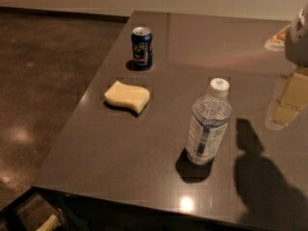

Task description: Move blue plastic bottle near sponge

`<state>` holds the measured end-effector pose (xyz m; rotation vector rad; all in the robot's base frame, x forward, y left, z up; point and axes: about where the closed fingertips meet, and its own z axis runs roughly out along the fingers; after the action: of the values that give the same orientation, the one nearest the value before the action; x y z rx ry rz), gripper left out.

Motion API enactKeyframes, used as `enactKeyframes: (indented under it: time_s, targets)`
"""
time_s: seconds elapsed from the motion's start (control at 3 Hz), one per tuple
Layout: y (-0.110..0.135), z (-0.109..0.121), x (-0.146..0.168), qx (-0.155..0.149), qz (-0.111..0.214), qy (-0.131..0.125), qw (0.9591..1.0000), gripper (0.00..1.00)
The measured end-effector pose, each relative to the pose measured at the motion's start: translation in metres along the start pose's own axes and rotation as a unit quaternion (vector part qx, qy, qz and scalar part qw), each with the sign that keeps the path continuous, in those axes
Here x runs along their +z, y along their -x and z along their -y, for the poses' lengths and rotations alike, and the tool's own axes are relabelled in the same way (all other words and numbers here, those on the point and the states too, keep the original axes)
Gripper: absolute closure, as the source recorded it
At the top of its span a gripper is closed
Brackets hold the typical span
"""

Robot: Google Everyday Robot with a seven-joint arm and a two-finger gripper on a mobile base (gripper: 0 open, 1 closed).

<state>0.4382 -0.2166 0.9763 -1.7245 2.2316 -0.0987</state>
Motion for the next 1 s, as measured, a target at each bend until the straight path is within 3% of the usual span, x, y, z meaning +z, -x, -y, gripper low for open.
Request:
enactKeyframes:
  time_s: [0.33,0.67,1.0]
  targets:
    - [0.000,0.000,0.000,0.000,0.000,0.000,1.0000,0.00]
    - [0.011,-0.010,0.007,-0.012,0.012,0.022,0.9996,0.00]
    - [0.027,-0.029,0.027,-0.024,0.050,0.067,0.9962,0.00]
